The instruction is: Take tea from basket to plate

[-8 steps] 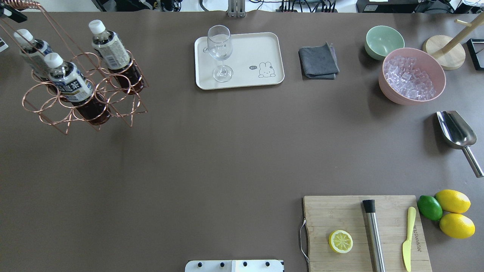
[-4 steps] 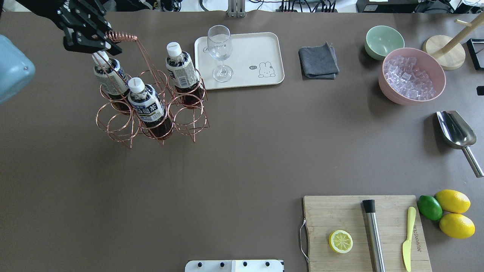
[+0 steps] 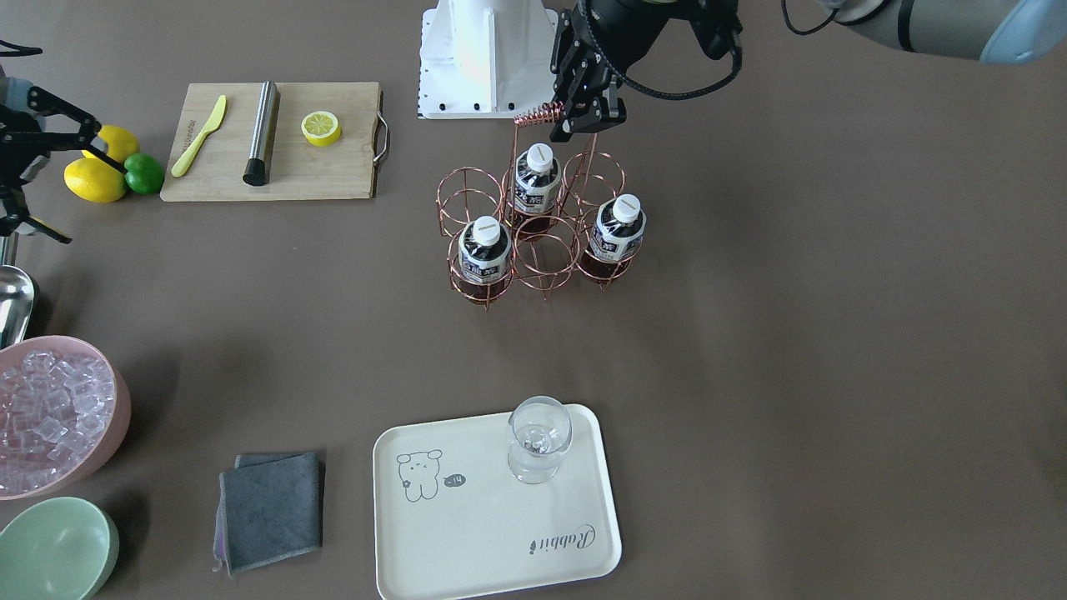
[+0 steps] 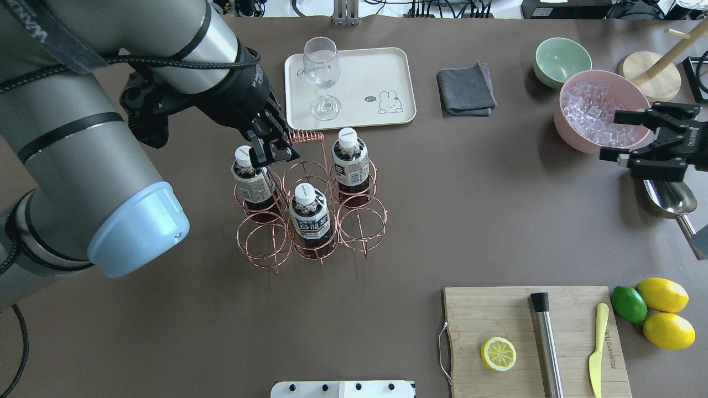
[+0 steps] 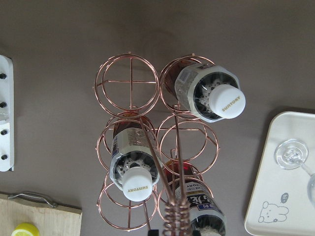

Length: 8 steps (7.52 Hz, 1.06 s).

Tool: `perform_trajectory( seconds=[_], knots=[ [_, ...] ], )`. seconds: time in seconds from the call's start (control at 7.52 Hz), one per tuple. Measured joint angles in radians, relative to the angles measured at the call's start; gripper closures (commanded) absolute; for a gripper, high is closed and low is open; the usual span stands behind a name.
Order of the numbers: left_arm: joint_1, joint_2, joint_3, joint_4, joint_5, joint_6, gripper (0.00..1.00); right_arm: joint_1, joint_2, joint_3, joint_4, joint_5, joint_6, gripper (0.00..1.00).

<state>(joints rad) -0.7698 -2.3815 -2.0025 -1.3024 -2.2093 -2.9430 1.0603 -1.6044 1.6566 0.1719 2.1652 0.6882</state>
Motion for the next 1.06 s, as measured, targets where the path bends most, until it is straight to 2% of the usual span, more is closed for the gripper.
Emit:
perform_trajectory(
  seconds=[0.4,0.67,0.8,1.06],
  knots=[
    [0.056,-0.051,0.028,-0.001,0.038,-0.056,1.0,-0.276,0.087,-0.006,0.053,-0.295,-0.024,0.01],
    [0.087,-0.052,0.04,-0.001,0.04,-0.059,1.0,-0.456,0.128,-0.009,0.054,-0.515,-0.118,0.01],
    [0.096,-0.054,0.044,0.0,0.041,-0.06,1.0,-0.511,0.138,-0.011,0.053,-0.578,-0.152,0.01],
    [0.102,-0.056,0.046,0.0,0.041,-0.06,1.0,-0.55,0.146,-0.017,0.051,-0.616,-0.179,0.01]
  ],
)
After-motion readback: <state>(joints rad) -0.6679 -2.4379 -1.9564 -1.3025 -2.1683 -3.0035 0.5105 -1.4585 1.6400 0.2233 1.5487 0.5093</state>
